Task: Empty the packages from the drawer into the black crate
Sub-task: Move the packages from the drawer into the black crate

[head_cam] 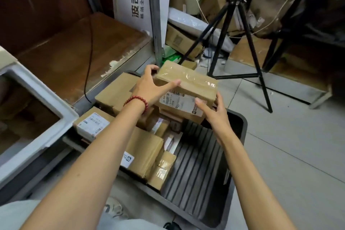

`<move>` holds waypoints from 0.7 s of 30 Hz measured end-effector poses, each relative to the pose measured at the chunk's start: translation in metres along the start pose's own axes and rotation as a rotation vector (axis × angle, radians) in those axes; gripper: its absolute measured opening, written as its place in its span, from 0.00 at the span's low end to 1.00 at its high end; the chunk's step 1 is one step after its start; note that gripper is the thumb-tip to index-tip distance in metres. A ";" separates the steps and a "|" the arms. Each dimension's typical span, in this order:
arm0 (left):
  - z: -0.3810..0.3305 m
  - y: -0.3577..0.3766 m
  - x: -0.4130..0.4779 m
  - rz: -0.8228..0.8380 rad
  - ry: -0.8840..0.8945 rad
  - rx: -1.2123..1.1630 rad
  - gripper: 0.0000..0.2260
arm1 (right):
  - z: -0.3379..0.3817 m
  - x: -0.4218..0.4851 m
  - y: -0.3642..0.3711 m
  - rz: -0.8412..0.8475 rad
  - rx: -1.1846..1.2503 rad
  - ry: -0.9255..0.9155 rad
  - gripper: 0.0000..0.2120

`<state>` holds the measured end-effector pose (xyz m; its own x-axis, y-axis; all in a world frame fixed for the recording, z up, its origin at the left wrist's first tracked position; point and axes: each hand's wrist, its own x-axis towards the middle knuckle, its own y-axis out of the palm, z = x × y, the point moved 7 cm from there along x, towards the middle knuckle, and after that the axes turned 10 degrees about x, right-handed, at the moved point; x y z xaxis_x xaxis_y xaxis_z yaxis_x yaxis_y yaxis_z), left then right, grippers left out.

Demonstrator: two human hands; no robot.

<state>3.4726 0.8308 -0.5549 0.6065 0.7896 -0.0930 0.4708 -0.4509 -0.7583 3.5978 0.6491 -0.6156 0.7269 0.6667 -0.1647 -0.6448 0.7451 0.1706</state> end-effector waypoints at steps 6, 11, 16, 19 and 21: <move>0.015 0.005 0.027 -0.012 -0.001 -0.044 0.32 | -0.011 0.022 0.019 0.010 0.020 0.056 0.26; 0.016 0.012 0.043 0.014 0.037 -0.079 0.31 | -0.025 0.036 0.018 -0.045 -0.006 0.062 0.31; 0.019 0.012 0.047 0.020 0.080 -0.125 0.31 | -0.023 0.040 0.020 -0.081 -0.015 0.034 0.38; 0.025 0.010 0.047 0.015 0.083 -0.185 0.31 | -0.022 0.043 0.023 -0.099 -0.020 0.000 0.34; 0.031 0.009 0.047 0.016 0.070 -0.190 0.31 | -0.023 0.044 0.027 -0.092 -0.032 0.006 0.34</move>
<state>3.4856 0.8772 -0.5858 0.6551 0.7536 -0.0540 0.5692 -0.5392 -0.6207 3.6071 0.6988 -0.6409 0.7818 0.5957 -0.1840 -0.5830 0.8031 0.1230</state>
